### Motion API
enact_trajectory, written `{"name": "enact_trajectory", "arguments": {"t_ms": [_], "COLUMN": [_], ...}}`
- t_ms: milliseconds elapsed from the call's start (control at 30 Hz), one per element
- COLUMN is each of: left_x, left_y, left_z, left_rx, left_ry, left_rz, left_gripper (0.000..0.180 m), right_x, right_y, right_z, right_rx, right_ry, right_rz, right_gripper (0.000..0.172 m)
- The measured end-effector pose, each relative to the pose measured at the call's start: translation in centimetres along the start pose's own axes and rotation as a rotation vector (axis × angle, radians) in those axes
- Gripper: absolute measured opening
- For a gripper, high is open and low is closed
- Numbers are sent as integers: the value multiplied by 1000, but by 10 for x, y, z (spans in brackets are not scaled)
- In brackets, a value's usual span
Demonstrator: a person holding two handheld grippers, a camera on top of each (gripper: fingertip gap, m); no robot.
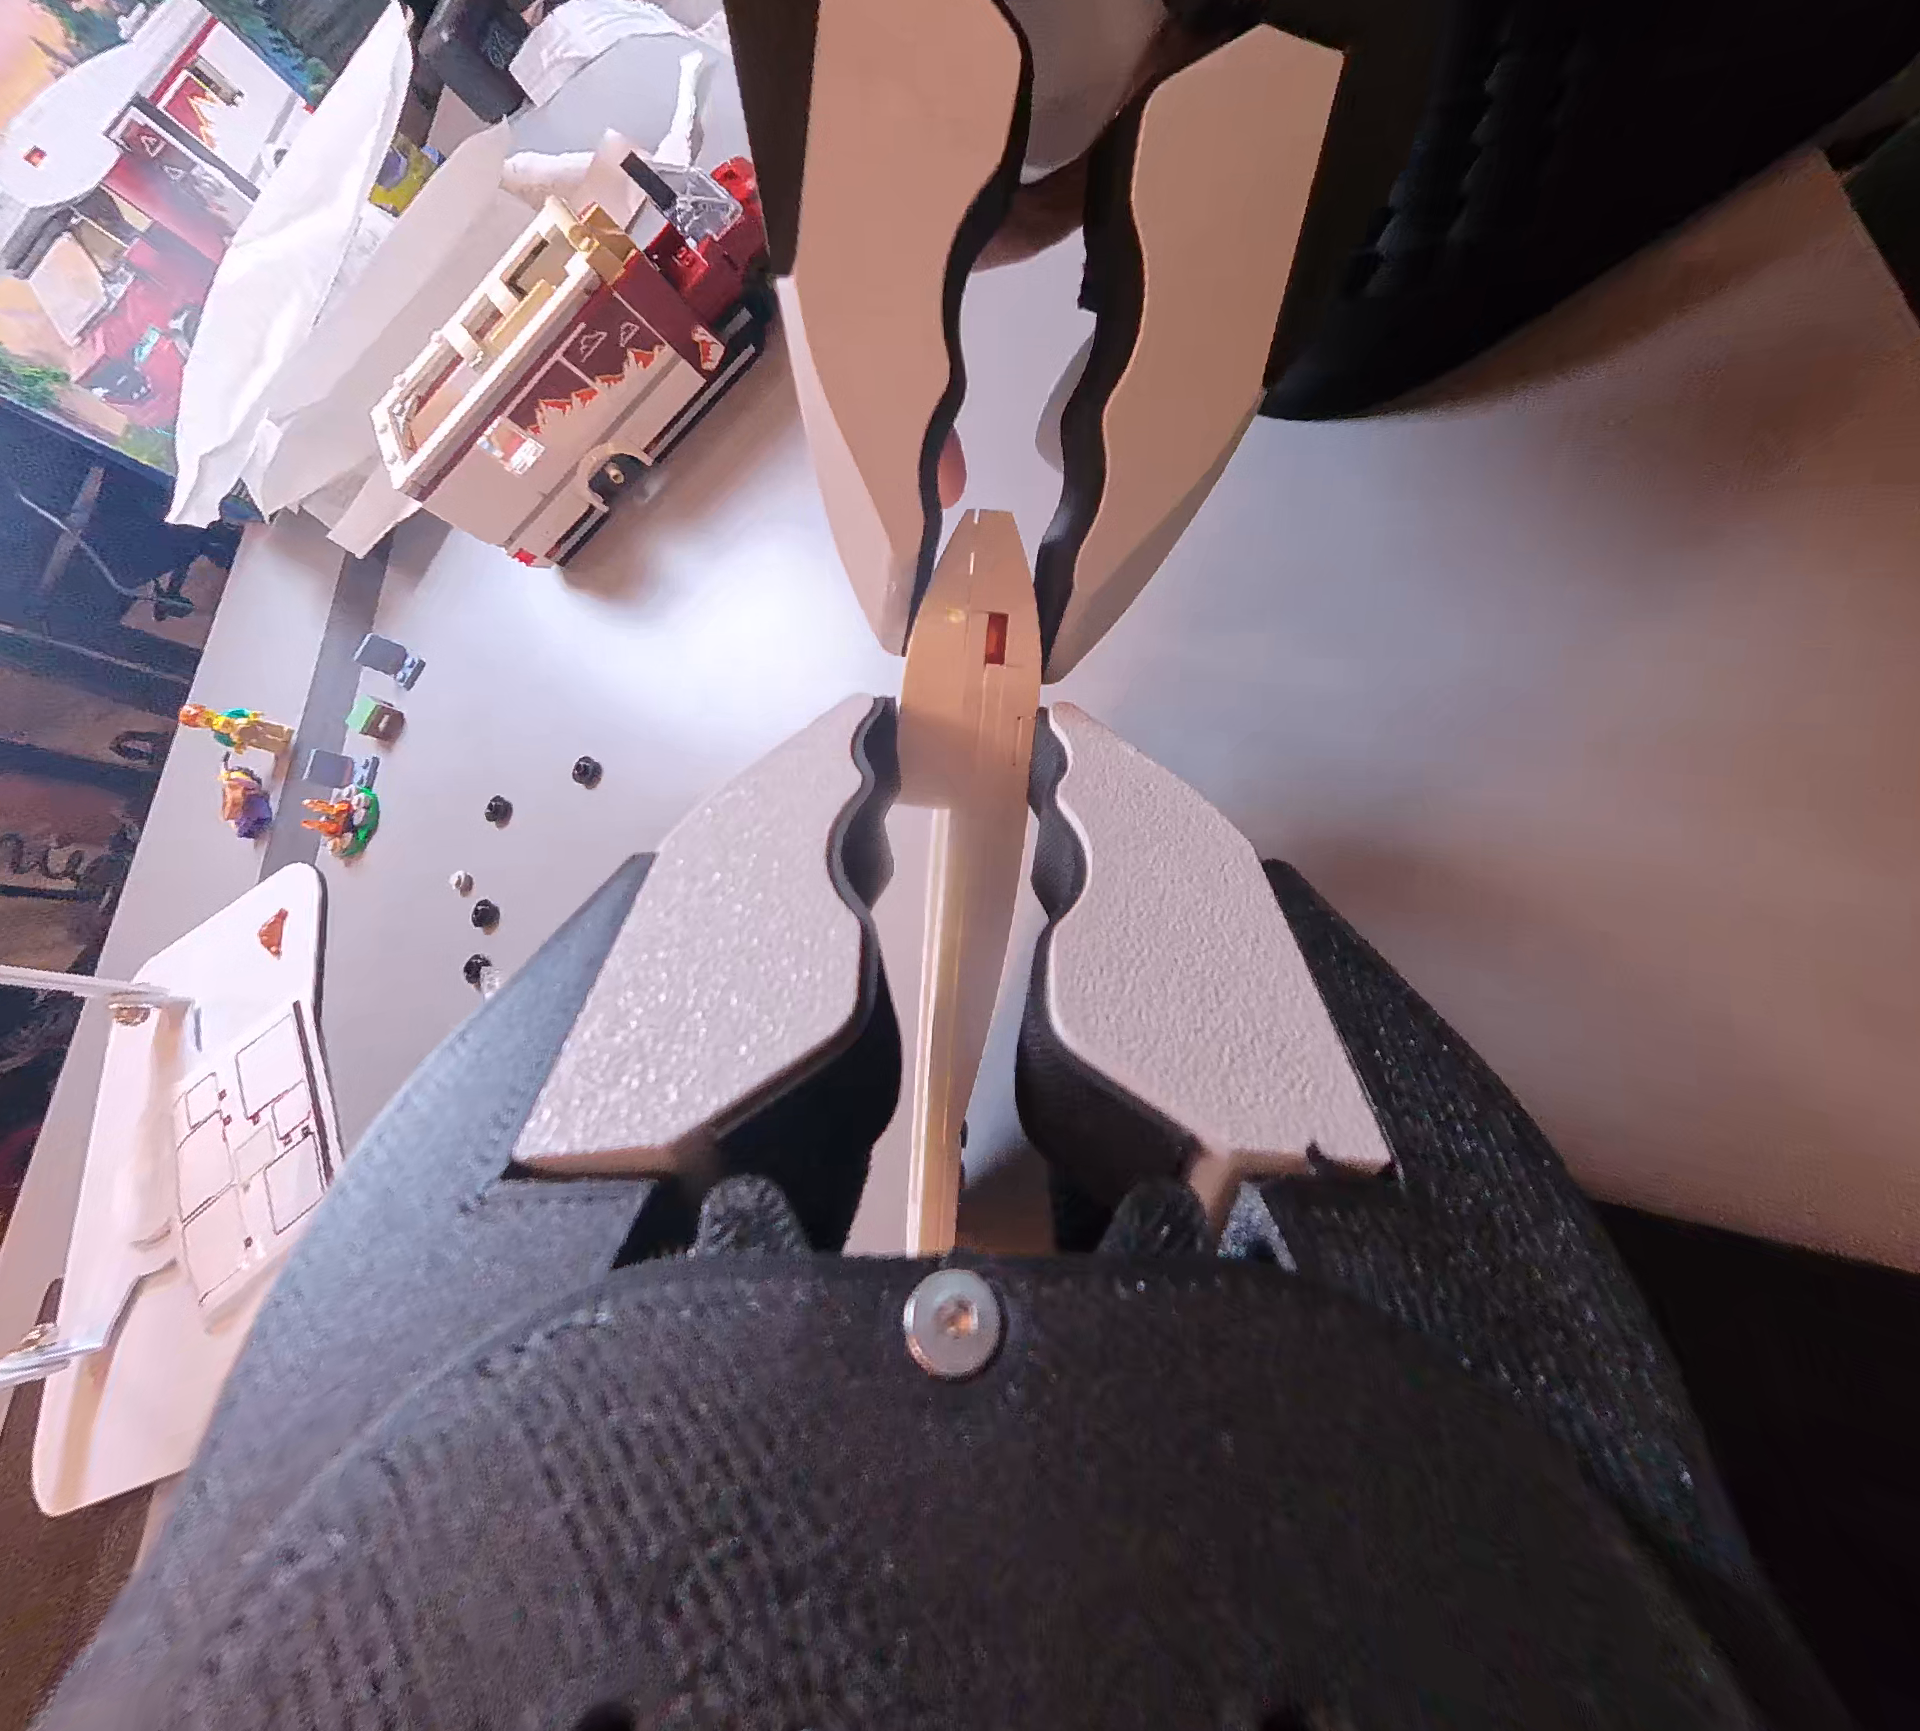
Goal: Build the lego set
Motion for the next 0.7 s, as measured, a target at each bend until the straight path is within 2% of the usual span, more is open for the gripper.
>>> {"name": "enact_trajectory", "arguments": {"t_ms": [300, 433, 467, 567, 700], "left_x": [6, 3, 4, 6, 8], "left_y": [8, 9, 9, 9, 8], "left_z": [-2, -2, -2, -3, -6], "left_rx": [30, 32, 36, 13, 17], "left_ry": [-45, -46, -50, -50, -73], "left_rz": [-17, -20, -15, -34, -27], "left_gripper": [25, 25, 25, 25, 25], "right_x": [13, 13, 13, 19, 21], "right_y": [-7, -2, -2, -9, -11], "right_z": [0, -4, -4, -7, -5], "right_rx": [-59, -5, -5, -44, -54], "right_ry": [-142, -127, -120, -158, -137], "right_rz": [84, 83, 85, 123, 77], "right_gripper": [25, 2, 1, 20, 25]}}
Point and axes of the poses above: each gripper's, where its closed fingertips meet, x back along the fingers, z out of its underside, y = z × x across the jaws, the point moved 7 cm from there along x, back along the fingers, and after that the axes turned 6 degrees about -z, right-handed, at the moved point
